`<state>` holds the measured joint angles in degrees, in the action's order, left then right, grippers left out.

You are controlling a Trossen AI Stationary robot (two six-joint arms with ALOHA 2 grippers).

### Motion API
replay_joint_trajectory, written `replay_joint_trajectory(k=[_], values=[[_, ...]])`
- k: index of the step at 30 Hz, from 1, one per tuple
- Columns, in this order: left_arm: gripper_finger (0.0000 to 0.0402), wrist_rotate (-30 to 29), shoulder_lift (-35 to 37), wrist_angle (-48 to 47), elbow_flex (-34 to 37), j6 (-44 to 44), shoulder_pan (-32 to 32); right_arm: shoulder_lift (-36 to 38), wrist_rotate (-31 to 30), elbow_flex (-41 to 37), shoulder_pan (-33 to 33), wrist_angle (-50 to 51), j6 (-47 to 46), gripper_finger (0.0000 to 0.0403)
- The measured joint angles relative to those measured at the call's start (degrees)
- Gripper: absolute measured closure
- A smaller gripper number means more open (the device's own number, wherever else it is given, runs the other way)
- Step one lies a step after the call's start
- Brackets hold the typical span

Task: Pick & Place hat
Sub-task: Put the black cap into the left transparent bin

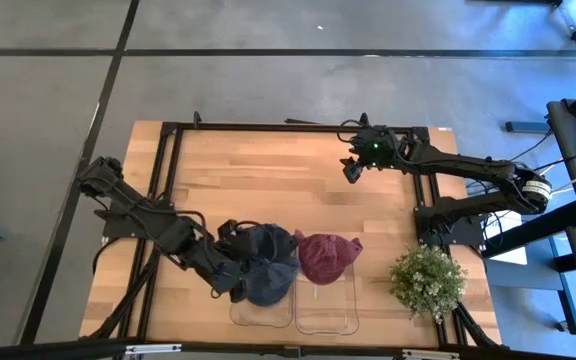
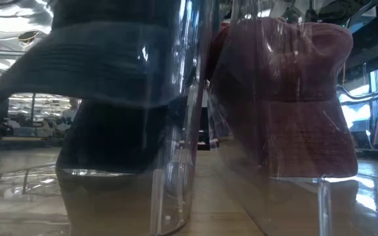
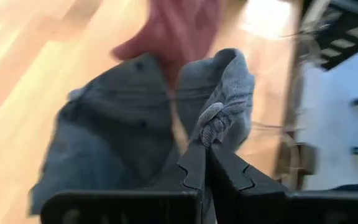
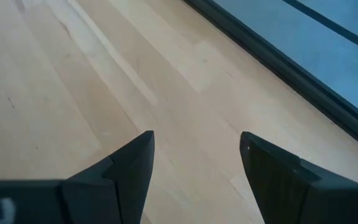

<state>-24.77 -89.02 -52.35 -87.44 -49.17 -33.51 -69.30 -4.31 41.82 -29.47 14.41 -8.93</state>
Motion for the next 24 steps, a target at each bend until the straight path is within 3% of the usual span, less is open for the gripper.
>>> replay_joint_trajectory(k=[8,24], values=[[0.0398,-5.7,-0.9,-2.3,0.0,-1.1,0.6,0.0,0.0,0.0,0.0,0.8,0.0,0.0166],[0.0386,-6.8,-1.1,-2.0,6.4,-7.3,2.2,0.0,0.0,0.0,0.0,0.8,0.4,0.0166]])
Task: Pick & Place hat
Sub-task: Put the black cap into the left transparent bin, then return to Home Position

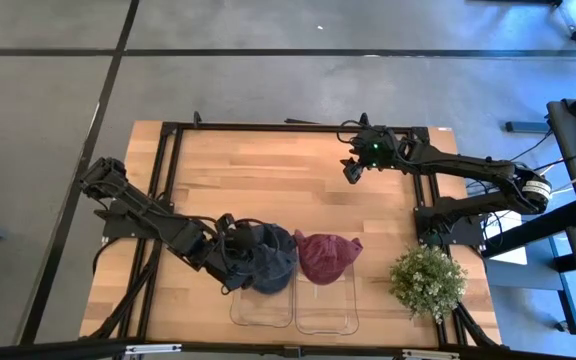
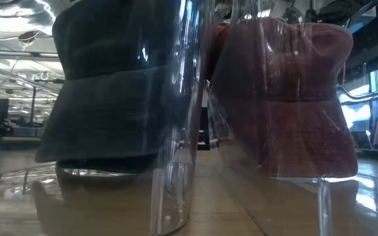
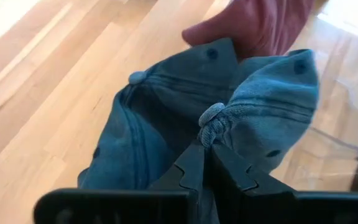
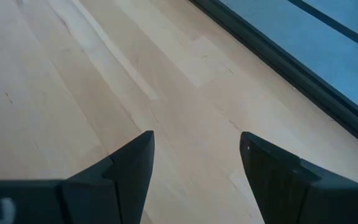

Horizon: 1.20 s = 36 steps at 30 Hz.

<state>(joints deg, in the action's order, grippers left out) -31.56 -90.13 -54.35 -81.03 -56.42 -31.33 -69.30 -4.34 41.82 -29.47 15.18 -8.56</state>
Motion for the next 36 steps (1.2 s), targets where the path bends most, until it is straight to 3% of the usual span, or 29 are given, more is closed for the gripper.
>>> replay_joint_trajectory(k=[11,22,26,32,36], values=[[0.0341,-0.5,0.0,-0.3,0.0,3.1,1.4,0.0,0.0,0.0,0.0,0.0,0.0,0.0166],[0.0250,-0.7,0.3,-0.1,-0.4,4.6,3.0,0.0,0.0,0.0,0.0,0.0,-0.2,0.0166],[0.0240,-1.4,1.1,0.1,-2.9,9.1,3.1,0.0,1.5,0.0,0.0,-0.1,-0.8,0.0166],[0.0243,-9.6,5.7,0.9,-6.0,15.6,5.1,2.2,9.7,1.6,2.2,-2.1,-1.7,0.0166],[0.0244,-8.1,10.0,2.9,-5.6,23.4,9.0,5.9,10.5,1.8,5.5,-4.1,-4.3,0.0166]])
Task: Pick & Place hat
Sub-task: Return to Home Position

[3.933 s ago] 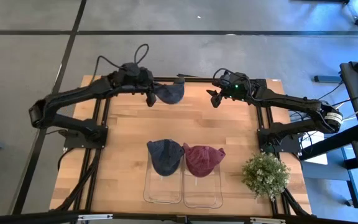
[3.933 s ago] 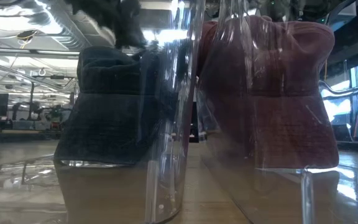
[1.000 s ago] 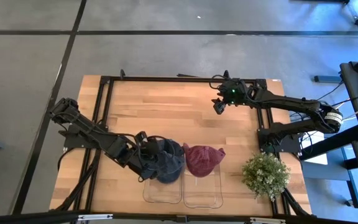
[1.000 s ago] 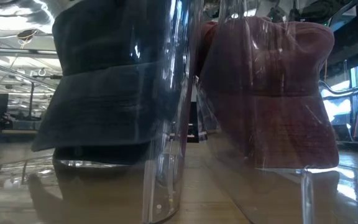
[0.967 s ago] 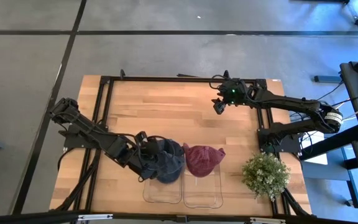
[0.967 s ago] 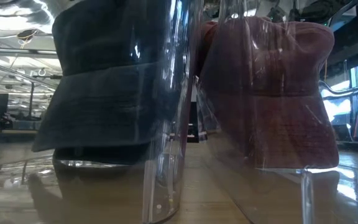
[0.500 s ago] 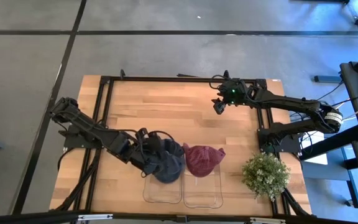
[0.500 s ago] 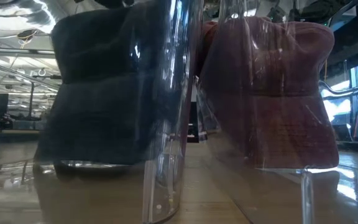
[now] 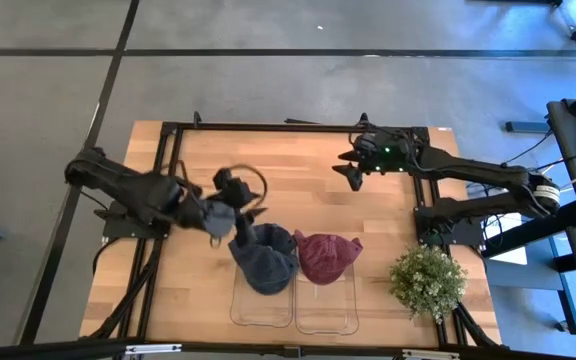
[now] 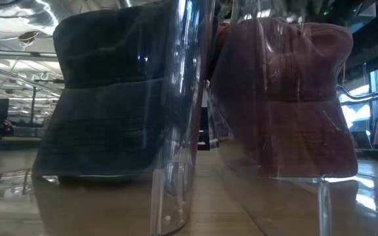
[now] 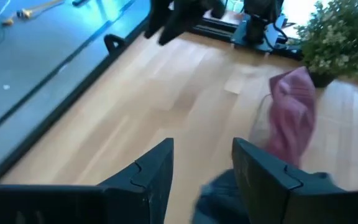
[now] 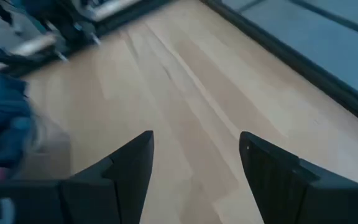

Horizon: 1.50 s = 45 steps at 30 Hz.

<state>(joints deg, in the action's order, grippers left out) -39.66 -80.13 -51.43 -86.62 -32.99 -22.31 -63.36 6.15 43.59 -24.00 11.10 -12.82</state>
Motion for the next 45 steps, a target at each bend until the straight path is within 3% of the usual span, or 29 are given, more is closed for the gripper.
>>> replay_joint_trajectory(k=[6,10,13,18,21,25,30,33,36,40,45], values=[[0.0240,5.9,4.0,3.7,2.3,11.8,9.3,6.1,0.0,0.0,3.8,0.8,-0.4,0.0166],[0.0242,16.5,7.0,8.9,6.8,18.7,16.2,11.6,-4.1,0.0,5.8,6.6,2.9,0.0166],[0.0244,24.5,10.6,15.5,12.2,22.0,20.3,16.2,-8.1,0.0,6.6,12.0,3.0,0.0166],[0.0244,34.3,18.7,28.6,24.5,26.3,26.3,24.0,-8.0,0.0,8.7,18.5,2.6,0.0166],[0.0244,34.5,25.0,29.8,30.8,25.3,29.4,28.5,-9.3,-0.3,10.2,22.5,1.2,0.0166],[0.0241,33.4,34.4,30.7,39.4,23.1,31.9,37.3,-10.2,-5.7,11.9,20.1,0.2,0.0166],[0.0241,20.6,44.0,26.2,47.4,28.1,33.1,48.6,-10.2,-14.5,12.5,17.8,-0.2,0.0166],[0.0242,17.7,47.2,26.2,51.6,22.5,33.1,53.9,-10.8,-18.6,12.5,17.2,-1.6,0.0166],[0.0241,18.8,49.8,29.9,56.3,21.9,33.4,58.0,-11.0,-23.0,12.5,16.6,-3.1,0.0166],[0.0240,25.2,54.2,38.8,62.3,21.5,33.3,62.9,-11.1,-28.5,12.5,11.7,-3.4,0.0166],[0.0244,26.3,60.0,44.4,69.0,20.8,33.4,63.1,-11.2,-31.6,12.5,4.5,0.7,0.0166]])
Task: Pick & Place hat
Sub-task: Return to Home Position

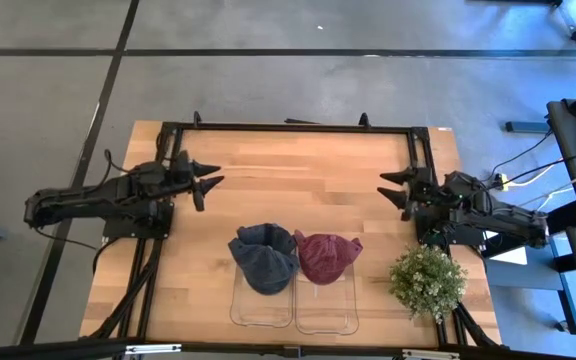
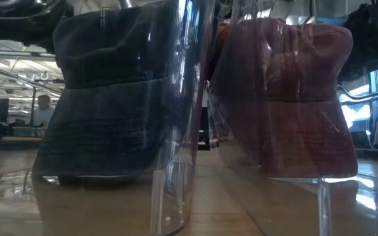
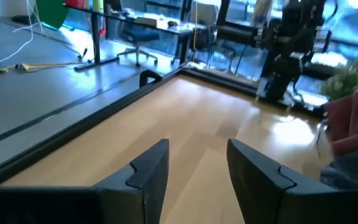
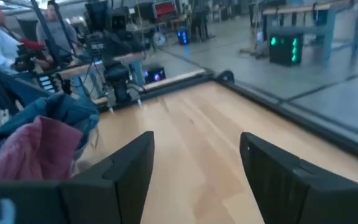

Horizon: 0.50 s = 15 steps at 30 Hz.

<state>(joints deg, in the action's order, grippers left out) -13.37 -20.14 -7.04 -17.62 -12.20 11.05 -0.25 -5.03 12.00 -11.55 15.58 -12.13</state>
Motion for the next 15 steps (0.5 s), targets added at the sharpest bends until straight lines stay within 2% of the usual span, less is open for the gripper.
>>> replay_joint_trajectory(k=[12,15], values=[[0.0241,-3.1,17.3,-0.1,9.8,-2.2,0.0,0.2,-1.6,-2.7,0.0,-7.2,3.4,0.0166],[0.0242,-1.3,20.1,0.1,11.2,-2.2,0.0,0.2,-1.5,-3.8,0.0,-8.7,3.4,0.0166]])
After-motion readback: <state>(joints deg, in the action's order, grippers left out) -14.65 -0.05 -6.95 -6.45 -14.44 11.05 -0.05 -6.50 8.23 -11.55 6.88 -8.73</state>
